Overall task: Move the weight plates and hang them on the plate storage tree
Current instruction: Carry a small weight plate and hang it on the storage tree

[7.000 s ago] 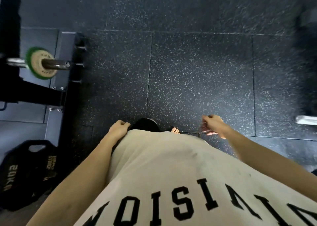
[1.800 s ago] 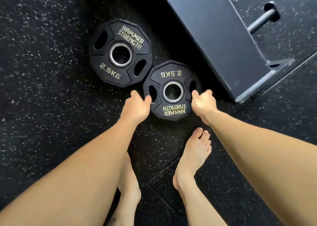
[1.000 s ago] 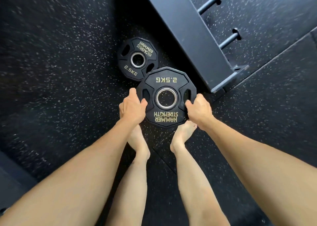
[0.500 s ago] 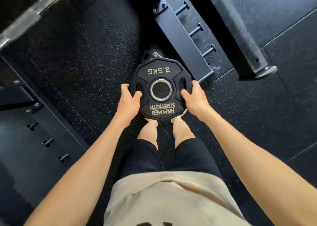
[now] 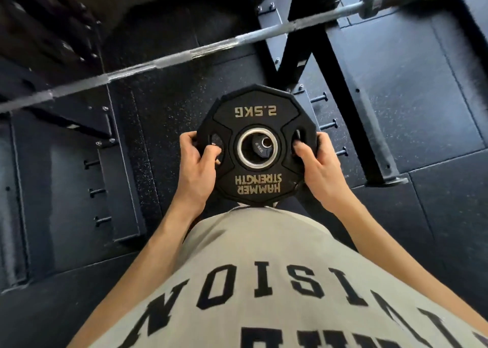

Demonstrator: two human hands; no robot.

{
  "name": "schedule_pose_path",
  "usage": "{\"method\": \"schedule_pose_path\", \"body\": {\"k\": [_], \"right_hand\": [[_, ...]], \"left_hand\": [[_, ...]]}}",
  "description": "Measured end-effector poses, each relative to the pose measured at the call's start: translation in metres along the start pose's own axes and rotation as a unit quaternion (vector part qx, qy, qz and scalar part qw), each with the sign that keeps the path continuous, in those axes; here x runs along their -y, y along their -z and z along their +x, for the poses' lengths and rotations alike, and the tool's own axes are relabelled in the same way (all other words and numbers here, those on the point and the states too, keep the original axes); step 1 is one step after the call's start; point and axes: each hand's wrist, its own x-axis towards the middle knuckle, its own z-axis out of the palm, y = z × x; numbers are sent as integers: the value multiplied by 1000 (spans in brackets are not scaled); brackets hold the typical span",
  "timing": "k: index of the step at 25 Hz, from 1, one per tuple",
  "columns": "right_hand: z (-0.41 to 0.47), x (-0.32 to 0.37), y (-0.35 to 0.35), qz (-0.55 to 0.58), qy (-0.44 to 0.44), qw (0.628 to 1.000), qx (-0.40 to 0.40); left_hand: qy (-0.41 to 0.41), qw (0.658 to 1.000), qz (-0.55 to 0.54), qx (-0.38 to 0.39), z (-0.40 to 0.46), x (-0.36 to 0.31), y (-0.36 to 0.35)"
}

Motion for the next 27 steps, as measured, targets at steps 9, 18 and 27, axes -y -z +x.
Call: {"method": "schedule_pose_path", "body": {"k": [9, 18, 27], "right_hand": [[-16, 46, 6, -80, 118, 950, 278], [-111, 42, -52, -185, 229, 813, 502], [-322, -32, -107, -193, 257, 713, 623]], "left_hand": [[34, 943, -130, -305, -128, -6, -9], [23, 784, -210, -584, -284, 34, -8], [-21, 664, -225, -713, -487, 128, 39]]}}
